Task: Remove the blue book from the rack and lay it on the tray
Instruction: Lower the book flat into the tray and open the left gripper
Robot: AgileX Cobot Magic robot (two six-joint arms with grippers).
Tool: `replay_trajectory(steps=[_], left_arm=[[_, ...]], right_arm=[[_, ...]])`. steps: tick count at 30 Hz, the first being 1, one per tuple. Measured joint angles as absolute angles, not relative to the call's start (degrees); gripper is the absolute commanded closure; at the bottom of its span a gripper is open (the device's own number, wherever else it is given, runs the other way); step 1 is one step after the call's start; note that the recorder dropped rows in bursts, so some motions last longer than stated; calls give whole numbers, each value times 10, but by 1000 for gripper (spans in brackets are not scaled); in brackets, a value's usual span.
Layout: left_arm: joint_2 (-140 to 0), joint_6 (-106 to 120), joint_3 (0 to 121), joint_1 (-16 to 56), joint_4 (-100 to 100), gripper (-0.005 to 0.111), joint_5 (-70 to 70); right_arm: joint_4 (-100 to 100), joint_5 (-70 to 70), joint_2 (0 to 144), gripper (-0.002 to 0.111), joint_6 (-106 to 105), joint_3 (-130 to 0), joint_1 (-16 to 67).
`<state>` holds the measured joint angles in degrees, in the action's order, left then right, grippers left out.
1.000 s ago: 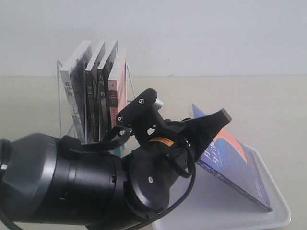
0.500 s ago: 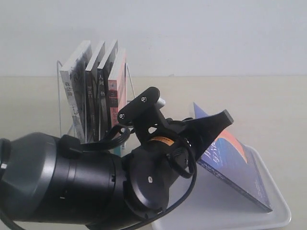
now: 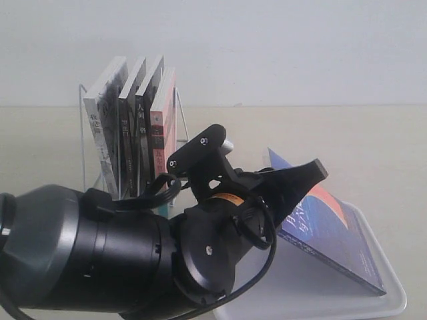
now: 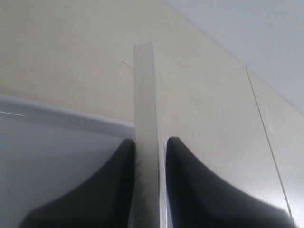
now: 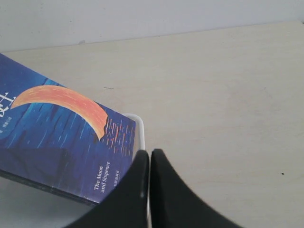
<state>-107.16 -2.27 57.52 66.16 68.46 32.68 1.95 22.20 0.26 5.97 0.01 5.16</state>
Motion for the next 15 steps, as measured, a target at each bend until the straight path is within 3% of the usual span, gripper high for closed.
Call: replay_trajectory(steps=[4, 11, 15], left_arm=[[-1072, 5, 575, 662, 685, 82, 320], [-1072, 57, 575, 662, 685, 62, 305], [-1072, 92, 575, 662, 685, 59, 295]], right_arm=[[20, 222, 3, 108, 60, 0, 52], [20, 222, 3, 108, 60, 0, 52], [20, 222, 3, 108, 60, 0, 52]])
